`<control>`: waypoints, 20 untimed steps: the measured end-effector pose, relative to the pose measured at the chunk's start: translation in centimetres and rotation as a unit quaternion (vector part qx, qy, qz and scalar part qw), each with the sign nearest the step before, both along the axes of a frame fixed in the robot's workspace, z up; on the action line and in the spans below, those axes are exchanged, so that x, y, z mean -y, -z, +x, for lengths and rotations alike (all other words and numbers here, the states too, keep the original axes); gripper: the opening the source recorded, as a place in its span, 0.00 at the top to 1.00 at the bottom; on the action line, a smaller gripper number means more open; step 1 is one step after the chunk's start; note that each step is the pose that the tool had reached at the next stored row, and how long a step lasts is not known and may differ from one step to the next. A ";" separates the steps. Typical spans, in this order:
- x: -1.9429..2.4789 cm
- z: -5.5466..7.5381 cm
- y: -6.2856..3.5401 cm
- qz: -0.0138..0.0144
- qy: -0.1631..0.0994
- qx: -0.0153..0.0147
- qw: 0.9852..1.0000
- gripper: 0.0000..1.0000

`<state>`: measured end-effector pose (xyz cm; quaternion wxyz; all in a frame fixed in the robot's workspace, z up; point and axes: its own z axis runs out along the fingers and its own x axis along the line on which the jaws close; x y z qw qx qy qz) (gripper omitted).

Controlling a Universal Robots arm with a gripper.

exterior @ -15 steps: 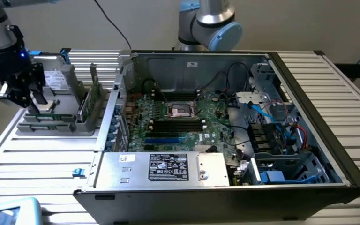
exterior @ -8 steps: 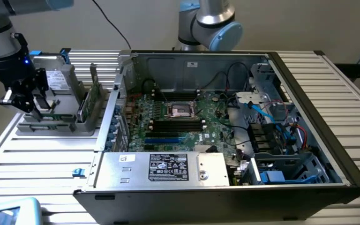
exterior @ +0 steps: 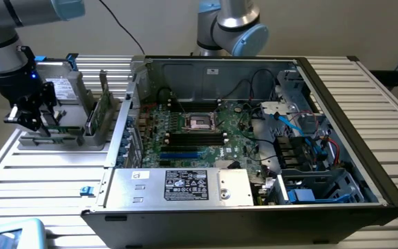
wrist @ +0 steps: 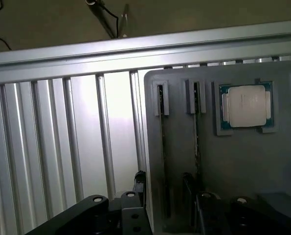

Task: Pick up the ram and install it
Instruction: 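Pick up the ram and move it above insertion slot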

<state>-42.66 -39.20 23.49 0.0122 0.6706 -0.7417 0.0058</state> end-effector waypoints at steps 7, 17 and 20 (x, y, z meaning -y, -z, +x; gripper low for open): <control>0.02 0.1 1.28 0.000 0.000 0.000 1.000 0.57; 0.03 0.1 2.83 0.000 0.000 0.000 1.000 0.57; 0.02 0.0 2.90 0.000 0.000 0.000 1.000 0.57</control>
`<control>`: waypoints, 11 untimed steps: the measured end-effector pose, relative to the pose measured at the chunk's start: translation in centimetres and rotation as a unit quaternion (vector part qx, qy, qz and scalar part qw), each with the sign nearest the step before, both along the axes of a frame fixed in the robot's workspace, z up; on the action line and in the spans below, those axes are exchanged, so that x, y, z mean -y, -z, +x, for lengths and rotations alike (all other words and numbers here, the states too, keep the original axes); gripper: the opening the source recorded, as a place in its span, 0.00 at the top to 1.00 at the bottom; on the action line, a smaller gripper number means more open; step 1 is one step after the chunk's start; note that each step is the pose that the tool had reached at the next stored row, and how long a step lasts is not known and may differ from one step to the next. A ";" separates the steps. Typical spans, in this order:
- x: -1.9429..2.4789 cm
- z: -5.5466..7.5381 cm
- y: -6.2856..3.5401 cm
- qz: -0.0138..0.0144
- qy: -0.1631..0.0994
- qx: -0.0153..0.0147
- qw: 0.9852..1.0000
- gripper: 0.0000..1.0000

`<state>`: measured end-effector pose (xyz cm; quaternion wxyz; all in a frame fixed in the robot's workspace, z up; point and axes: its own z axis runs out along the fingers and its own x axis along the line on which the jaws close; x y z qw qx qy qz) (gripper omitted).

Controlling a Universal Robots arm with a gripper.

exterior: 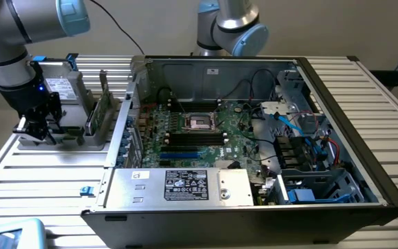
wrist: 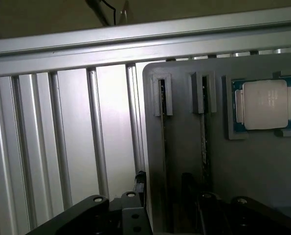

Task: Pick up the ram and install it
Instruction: 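Pick up the ram and move it above insertion slot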

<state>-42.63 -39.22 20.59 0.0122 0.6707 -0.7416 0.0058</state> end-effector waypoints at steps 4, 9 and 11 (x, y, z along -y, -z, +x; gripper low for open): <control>-0.09 -0.1 0.04 0.000 0.000 0.000 1.000 0.57; -0.13 -0.1 0.31 0.000 0.000 0.000 1.000 0.57; -0.15 -0.1 0.51 0.000 0.000 0.000 1.000 0.57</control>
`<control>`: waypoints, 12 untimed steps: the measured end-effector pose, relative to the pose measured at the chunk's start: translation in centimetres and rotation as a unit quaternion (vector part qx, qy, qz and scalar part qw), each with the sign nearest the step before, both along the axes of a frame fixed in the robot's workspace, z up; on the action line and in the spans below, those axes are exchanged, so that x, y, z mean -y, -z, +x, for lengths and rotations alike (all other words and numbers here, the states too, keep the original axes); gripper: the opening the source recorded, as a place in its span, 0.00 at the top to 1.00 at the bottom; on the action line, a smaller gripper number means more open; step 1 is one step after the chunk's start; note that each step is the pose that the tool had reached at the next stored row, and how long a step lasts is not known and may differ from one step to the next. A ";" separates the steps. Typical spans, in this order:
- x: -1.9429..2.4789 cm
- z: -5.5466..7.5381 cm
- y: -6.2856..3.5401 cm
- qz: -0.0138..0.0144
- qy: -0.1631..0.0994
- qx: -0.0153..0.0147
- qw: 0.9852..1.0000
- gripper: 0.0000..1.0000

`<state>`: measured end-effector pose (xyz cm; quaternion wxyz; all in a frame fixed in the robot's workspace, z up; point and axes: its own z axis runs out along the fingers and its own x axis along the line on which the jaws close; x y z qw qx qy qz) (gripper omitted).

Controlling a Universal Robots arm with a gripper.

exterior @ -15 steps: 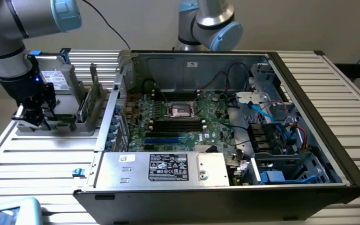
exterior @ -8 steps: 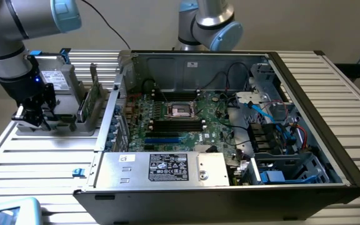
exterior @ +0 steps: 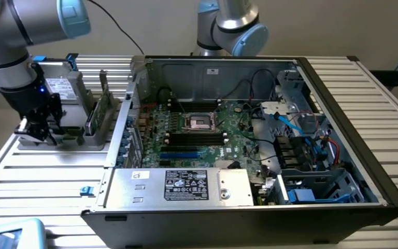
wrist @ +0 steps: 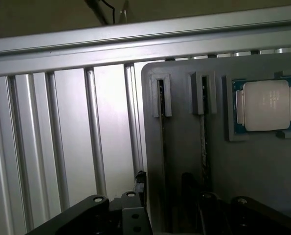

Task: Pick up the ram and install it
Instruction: 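Pick up the ram and move it above insertion slot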

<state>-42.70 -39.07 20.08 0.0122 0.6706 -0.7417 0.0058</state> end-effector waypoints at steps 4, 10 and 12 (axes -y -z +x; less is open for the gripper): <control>-0.01 0.0 0.14 0.000 0.000 0.000 1.000 0.57; -0.01 0.0 0.18 0.000 0.000 0.000 1.000 0.78; -0.01 0.0 0.17 0.001 0.000 0.000 1.000 0.87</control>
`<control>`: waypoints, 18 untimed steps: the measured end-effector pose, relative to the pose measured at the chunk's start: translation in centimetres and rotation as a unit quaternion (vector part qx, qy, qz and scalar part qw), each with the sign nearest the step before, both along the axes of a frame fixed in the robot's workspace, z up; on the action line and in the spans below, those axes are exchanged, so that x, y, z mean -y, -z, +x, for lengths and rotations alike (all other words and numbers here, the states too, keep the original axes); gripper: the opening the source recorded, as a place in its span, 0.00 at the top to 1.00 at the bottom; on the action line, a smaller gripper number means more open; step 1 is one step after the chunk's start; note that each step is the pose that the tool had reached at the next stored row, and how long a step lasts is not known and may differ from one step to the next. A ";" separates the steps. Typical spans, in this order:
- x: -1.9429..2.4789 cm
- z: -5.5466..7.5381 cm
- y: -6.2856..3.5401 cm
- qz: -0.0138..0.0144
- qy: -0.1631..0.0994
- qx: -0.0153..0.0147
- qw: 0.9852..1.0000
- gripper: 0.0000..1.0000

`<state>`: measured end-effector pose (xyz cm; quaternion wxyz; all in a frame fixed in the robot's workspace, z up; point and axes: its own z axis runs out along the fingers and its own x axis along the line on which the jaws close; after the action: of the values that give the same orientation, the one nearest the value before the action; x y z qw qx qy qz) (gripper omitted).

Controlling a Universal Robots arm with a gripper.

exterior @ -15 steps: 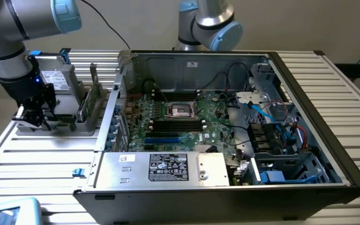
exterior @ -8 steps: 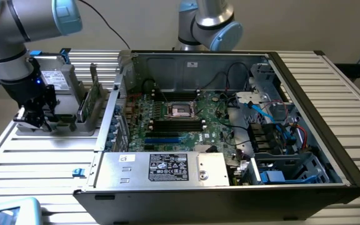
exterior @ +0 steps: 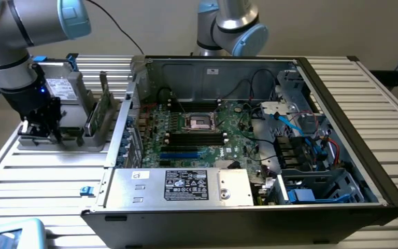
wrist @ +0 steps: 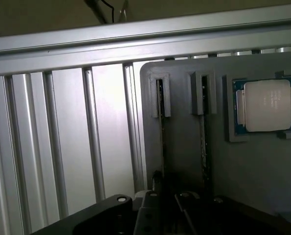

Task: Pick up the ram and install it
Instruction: 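Pick up the ram and move it above insertion slot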

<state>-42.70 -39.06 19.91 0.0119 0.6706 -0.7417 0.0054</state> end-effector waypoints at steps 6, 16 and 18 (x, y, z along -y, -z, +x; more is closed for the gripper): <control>0.00 0.0 -0.90 0.005 -0.001 0.000 1.000 0.87; 0.00 0.0 -4.30 0.007 -0.011 0.000 1.000 0.87; 0.01 0.0 -4.84 0.007 -0.016 0.001 1.000 0.87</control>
<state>-42.70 -39.06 24.76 0.0062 0.6828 -0.7306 0.0007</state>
